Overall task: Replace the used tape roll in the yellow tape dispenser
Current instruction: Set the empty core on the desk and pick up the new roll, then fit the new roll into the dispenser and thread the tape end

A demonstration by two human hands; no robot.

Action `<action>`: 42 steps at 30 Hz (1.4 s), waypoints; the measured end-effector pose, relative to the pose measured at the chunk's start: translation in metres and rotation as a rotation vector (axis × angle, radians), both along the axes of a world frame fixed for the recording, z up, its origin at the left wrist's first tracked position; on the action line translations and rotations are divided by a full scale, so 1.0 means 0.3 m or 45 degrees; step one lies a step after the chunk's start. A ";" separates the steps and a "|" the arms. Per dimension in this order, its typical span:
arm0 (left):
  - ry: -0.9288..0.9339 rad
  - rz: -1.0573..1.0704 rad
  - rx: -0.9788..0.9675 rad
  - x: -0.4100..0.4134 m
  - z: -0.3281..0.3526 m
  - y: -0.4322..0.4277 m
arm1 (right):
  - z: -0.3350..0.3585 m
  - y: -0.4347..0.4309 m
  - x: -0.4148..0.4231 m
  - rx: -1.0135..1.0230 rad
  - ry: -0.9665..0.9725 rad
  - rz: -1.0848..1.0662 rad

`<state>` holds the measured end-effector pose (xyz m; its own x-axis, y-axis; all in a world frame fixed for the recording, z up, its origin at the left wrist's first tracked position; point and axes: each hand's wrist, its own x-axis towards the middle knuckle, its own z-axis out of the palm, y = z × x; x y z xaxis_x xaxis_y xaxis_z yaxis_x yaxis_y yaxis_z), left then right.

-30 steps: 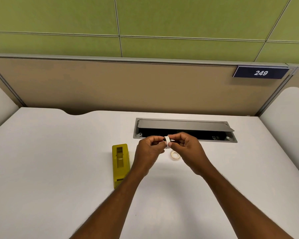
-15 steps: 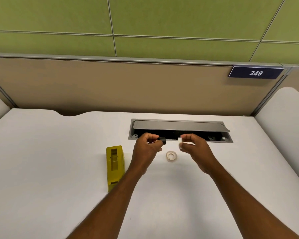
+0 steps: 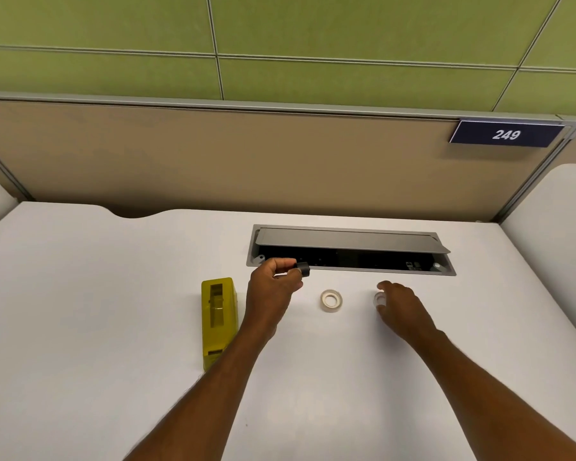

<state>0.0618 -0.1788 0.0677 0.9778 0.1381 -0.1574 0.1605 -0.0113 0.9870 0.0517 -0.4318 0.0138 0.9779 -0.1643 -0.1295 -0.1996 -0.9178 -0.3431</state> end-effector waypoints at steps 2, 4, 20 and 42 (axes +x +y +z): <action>0.001 0.021 -0.007 0.002 0.001 0.000 | 0.010 0.014 0.002 -0.065 -0.018 -0.012; -0.001 0.036 -0.011 0.006 0.004 0.001 | 0.025 0.053 0.002 -0.103 -0.104 -0.035; 0.001 0.061 -0.025 -0.007 0.013 0.043 | 0.016 0.361 0.037 -0.233 0.112 0.201; -0.128 0.001 0.150 -0.056 0.142 0.134 | 0.296 0.494 -0.011 1.849 0.055 0.021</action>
